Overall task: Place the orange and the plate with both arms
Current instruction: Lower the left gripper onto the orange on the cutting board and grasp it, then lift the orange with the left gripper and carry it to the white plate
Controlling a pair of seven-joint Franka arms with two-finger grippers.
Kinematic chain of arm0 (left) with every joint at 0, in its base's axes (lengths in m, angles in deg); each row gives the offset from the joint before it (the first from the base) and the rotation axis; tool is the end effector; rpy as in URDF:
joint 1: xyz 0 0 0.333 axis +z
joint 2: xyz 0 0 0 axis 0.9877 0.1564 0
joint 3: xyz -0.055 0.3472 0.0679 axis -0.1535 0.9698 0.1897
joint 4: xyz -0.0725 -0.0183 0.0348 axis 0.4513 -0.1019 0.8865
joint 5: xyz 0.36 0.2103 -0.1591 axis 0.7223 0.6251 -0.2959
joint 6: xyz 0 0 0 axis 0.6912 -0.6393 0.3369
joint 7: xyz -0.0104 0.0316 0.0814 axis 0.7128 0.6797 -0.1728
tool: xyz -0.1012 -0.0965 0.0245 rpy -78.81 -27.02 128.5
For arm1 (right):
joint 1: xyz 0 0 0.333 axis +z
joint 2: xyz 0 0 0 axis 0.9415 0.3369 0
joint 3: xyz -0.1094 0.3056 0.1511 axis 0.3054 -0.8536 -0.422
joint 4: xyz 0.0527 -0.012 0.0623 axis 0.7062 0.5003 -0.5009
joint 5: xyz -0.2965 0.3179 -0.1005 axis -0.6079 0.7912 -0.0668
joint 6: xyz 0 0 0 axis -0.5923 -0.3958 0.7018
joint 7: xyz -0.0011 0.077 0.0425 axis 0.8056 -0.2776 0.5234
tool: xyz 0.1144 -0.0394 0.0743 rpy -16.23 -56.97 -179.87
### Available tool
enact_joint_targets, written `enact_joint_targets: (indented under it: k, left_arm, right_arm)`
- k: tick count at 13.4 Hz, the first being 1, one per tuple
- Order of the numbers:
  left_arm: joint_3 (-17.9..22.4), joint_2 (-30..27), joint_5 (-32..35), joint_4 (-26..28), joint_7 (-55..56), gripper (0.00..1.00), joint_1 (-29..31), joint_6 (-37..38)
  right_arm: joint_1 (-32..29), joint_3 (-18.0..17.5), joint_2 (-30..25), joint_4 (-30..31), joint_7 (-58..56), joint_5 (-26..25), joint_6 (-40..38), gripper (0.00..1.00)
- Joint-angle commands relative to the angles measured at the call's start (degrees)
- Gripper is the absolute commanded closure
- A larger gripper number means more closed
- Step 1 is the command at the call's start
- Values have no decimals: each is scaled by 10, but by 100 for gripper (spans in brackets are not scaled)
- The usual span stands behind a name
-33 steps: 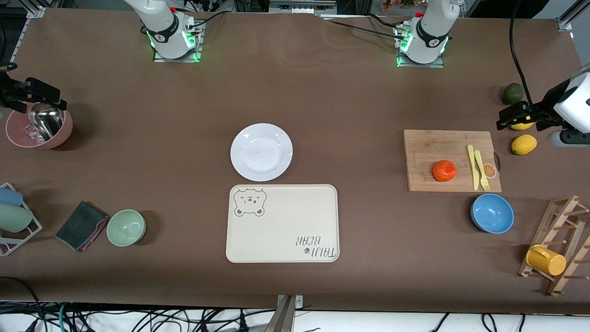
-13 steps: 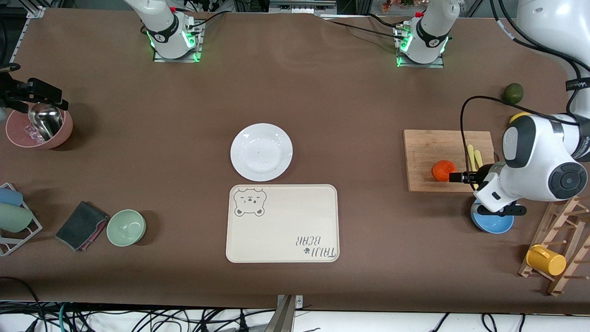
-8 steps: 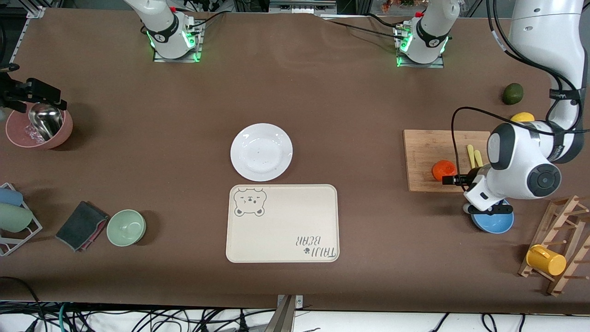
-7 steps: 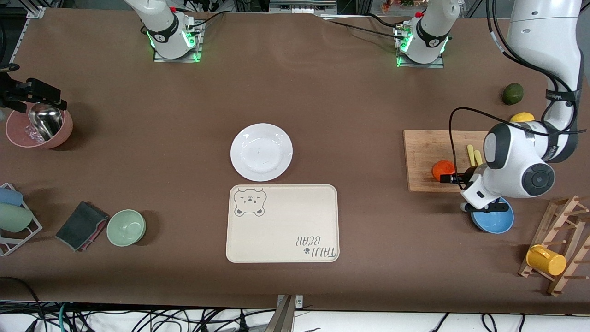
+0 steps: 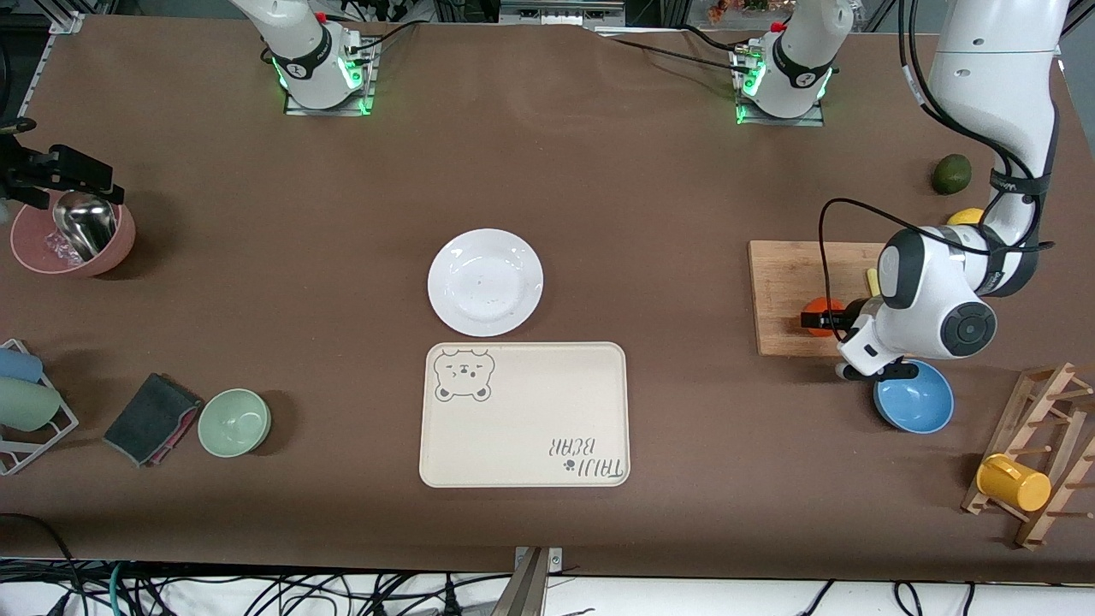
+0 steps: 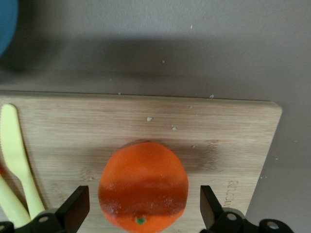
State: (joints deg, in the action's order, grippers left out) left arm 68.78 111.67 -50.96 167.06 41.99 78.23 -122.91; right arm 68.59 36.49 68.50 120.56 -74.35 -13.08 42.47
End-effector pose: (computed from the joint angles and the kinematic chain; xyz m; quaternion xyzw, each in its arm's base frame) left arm 0.6604 0.0101 0.1708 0.9839 0.0233 -0.1772 0.0071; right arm 0.6138 -0.0454 0.6144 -0.9979 -0.0348 0.0510 0.0173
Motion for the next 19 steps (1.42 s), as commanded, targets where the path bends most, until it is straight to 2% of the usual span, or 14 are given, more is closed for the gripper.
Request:
enact_joint_targets:
  k: [1, 2, 3, 5, 7, 9, 14, 15, 17, 19]
  left_arm:
    - [0, 11, -15, 4, -9, 0, 0, -9]
    - [0, 16, -15, 4, -9, 0, 1, -9]
    - [0, 21, -14, 3, -10, 8, 0, -9]
    - [0, 21, -14, 3, -10, 48, 0, -9]
    - [1, 22, -10, 2, -9, 77, 0, -9]
    - [1, 21, -7, -1, -8, 85, 0, -8]
    - [2, 16, -7, -9, -4, 93, -1, -1]
    - [2, 13, -7, -27, -3, 94, -1, 12]
    - [0, 11, -7, -90, 11, 95, -13, 87]
    - [-3, 11, -15, -143, 72, 95, -52, 141]
  right_arm:
    - [0, -1, 3, -14, 1, -8, -11, 0]
    - [0, -1, 2, -14, 0, -8, -11, 0]
    - [0, -1, 2, -14, 0, -8, -11, 0]
    - [0, 0, 2, -14, 0, -8, -12, 0]
    - [0, 0, 2, -14, 0, -8, -12, 0]
    - [0, 0, 2, -14, 0, -8, -12, 0]
    - [-1, 1, 1, -13, 0, -8, -17, 0]
    - [-1, 1, 1, -14, 0, -8, -17, 0]
    - [-1, 1, 1, -13, 0, -8, -17, 0]
    - [-1, 0, 1, -13, 0, -8, -18, 0]
